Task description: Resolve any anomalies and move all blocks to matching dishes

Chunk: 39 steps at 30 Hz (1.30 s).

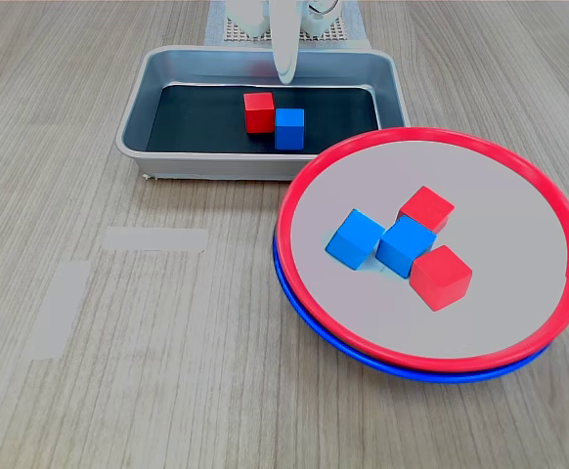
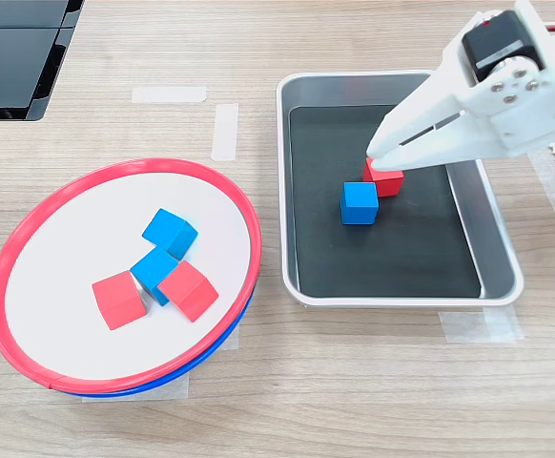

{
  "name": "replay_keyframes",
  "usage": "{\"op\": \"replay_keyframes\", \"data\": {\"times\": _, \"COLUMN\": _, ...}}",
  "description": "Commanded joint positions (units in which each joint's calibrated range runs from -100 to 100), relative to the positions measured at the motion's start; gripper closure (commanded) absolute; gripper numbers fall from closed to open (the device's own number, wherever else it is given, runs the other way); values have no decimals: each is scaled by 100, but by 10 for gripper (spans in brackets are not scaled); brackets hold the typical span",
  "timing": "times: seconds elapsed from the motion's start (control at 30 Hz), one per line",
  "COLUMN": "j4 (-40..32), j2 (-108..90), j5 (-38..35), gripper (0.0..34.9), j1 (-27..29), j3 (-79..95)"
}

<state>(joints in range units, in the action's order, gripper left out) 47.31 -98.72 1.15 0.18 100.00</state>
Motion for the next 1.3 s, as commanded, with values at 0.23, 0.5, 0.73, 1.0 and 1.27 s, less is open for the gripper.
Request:
{"op": "replay_keyframes", "data": {"times": 0.23, "j4": -666, "j2": 1484, "j5": -781, "gripper": 346, "j1": -286, "j3": -801}}
{"op": "replay_keyframes", "data": {"times": 0.5, "j4": -335, "j2": 4350, "j5": -1289, "gripper": 282, "j1": -775, "j3": -3359}}
{"op": "replay_keyframes", "data": {"times": 0.73, "j4": -278, "j2": 6857, "j5": -1324, "gripper": 265, "j1": -1095, "j3": -5453}}
{"op": "replay_keyframes", "data": {"times": 1.0, "j4": 119, "j2": 8546, "j5": -1407, "gripper": 247, "j1": -1274, "j3": -6973}}
{"op": "replay_keyframes", "data": {"times": 1.27, "j4": -253, "j2": 9305, "j5": -1431, "gripper": 260, "j1": -1321, "j3": -7328}}
